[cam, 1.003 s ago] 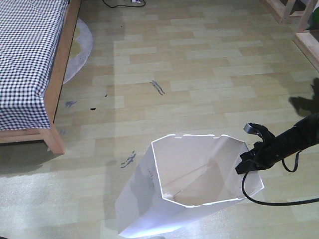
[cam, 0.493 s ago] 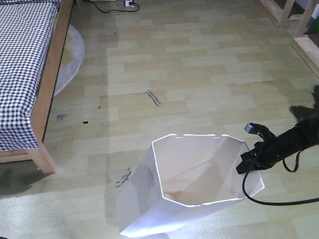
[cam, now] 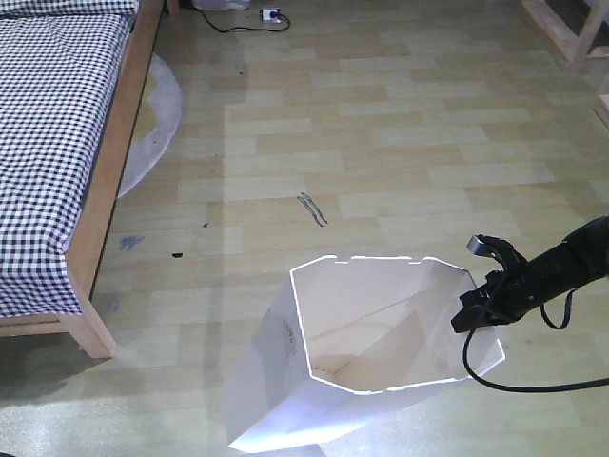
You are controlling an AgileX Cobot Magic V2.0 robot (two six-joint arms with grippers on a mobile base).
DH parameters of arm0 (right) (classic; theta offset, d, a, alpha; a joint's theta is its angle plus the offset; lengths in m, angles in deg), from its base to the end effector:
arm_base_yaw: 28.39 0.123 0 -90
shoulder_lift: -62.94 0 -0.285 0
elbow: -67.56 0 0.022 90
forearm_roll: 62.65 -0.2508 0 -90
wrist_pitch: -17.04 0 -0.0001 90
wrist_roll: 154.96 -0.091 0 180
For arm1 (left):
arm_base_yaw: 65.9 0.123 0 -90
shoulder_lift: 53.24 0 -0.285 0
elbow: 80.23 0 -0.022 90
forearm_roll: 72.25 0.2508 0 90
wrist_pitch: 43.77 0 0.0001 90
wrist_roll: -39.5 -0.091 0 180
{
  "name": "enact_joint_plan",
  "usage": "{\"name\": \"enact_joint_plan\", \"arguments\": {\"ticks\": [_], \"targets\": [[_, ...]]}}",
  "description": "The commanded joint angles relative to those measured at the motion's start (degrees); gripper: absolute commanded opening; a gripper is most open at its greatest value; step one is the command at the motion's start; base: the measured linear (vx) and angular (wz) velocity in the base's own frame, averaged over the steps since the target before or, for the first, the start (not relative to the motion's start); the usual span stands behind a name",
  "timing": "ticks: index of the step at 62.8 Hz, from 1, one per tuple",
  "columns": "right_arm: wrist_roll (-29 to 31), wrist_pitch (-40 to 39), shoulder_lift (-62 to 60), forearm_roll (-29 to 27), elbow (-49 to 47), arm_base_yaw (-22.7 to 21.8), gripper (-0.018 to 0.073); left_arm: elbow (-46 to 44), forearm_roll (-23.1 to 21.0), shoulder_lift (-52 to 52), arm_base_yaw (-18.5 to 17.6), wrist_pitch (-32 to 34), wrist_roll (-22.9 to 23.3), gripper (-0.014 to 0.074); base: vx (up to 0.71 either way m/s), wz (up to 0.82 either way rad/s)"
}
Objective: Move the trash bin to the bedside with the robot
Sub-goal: 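Carry the held bin forward along the bed toward the curtains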
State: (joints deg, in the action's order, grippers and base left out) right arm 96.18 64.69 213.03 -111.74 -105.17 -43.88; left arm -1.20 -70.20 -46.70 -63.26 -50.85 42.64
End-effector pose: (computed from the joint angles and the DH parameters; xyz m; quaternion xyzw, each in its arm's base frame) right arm 0.3478 -0.0436 -0.0314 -0.1141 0.9439 0.3091 0.0207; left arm 0.0560 0.0030 0.1925 -0.0252 0.7228 0.0108 0.6905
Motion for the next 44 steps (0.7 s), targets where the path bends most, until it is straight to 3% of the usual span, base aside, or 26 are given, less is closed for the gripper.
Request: {"name": "enact_joint_plan", "arguments": {"ticks": [1,44], "targets": [[0.44,13.26,-4.55,-5.35,-0.56,-0.23,-0.0004,-1.38,-0.08,-0.31,-0.01,4.18,0.25,-0.0006,0.25,0.19],[0.44,13.26,-4.55,-5.35,-0.56,-0.23,-0.0004,-1.38,-0.08,-0.31,-0.01,4.18,0.25,-0.0006,0.23,0.17]]}}
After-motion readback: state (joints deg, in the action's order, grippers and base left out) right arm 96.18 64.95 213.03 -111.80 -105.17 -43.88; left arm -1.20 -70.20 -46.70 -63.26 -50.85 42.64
